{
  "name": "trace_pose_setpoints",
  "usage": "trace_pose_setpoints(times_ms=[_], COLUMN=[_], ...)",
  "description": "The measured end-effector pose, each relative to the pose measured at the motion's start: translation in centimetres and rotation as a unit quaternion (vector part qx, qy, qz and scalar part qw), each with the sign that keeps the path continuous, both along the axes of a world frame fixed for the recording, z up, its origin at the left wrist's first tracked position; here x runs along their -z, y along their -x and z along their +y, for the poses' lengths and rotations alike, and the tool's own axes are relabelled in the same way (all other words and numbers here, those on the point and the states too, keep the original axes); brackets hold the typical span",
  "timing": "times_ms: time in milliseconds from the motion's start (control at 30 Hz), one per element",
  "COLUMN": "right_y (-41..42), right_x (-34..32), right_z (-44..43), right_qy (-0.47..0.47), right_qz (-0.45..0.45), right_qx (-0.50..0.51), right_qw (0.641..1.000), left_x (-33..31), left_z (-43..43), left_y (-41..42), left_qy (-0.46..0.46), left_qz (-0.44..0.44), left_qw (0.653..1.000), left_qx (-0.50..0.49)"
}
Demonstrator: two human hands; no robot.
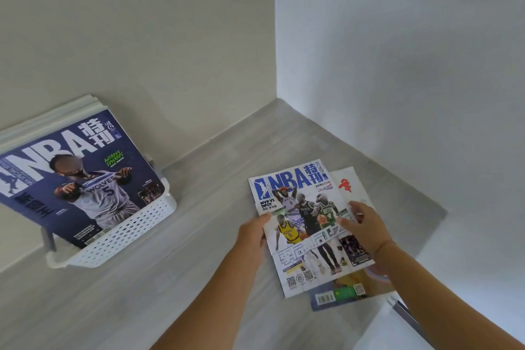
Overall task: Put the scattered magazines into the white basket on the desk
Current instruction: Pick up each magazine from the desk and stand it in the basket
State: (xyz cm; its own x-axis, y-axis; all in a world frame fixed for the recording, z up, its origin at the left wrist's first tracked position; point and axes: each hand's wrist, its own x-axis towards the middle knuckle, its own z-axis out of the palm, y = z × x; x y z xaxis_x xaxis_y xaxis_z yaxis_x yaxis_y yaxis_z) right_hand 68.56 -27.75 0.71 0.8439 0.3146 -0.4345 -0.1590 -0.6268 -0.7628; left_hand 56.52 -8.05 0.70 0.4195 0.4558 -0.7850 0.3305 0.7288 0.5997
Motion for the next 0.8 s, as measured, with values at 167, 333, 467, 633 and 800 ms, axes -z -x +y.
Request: trace_pose_setpoints(times_ms=[167,333,467,633,800], right_y=[-0.6,-1.9,-2.9,-2.3,0.1], right_x=[0.4,0.5,-0.3,-2.5,-7.1], right_z=[-0.3,0.0,1.0,3.6,10.6], right_qy=[0.007,-0.021,-0.106,-0.119,-0.142], right_qz=[-0.009,0.022,0.098,0.091,-0.012], right_qx=[-0.034,-0.022,-0.051,-0.132,-0.219], right_qw=[0.999,0.999,0.988,0.980,0.965], left_x=[0.2,-0.5,-2.4,-4.7,-7.4], left_z=[-1.2,-1.6,-0.5,2.8,8.0], left_y=[0.2,1.0,2.0,4.8,9.5], left_qy=[-0.065,-0.154,-0.181,-0.224,-0.281], left_qz=[-0.008,-0.060,-0.120,-0.123,-0.083], left_qw=[0.989,0.971,0.955,0.956,0.956], left_qx=[0.135,0.170,0.203,0.147,0.031])
